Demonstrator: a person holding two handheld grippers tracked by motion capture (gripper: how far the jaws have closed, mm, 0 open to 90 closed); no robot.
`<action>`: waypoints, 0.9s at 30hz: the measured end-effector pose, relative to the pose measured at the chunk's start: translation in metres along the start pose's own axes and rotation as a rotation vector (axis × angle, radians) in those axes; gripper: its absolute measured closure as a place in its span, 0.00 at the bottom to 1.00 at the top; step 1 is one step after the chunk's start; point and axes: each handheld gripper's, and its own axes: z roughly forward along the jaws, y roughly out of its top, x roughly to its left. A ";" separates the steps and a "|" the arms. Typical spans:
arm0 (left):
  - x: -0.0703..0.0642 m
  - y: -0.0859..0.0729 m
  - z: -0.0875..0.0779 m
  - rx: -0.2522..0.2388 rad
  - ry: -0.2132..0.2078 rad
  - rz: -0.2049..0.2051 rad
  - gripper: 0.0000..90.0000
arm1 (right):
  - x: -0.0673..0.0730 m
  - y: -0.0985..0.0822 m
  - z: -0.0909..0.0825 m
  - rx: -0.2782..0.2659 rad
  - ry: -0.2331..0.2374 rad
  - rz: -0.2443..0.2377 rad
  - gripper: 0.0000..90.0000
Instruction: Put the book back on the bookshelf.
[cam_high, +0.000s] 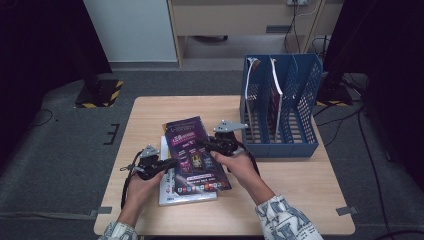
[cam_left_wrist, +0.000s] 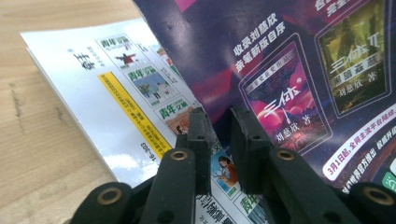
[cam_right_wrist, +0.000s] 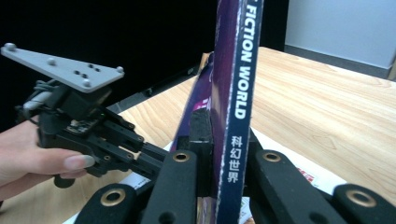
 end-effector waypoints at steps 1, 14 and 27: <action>0.000 0.001 -0.001 -0.002 0.004 0.006 0.88 | -0.001 0.000 -0.001 -0.003 -0.001 0.002 0.93; -0.006 0.008 -0.011 -0.052 0.074 0.068 0.89 | 0.002 0.006 -0.006 -0.026 -0.011 -0.029 0.93; -0.011 0.015 -0.024 -0.110 0.141 0.118 0.89 | 0.009 0.012 -0.012 -0.042 0.011 -0.078 0.86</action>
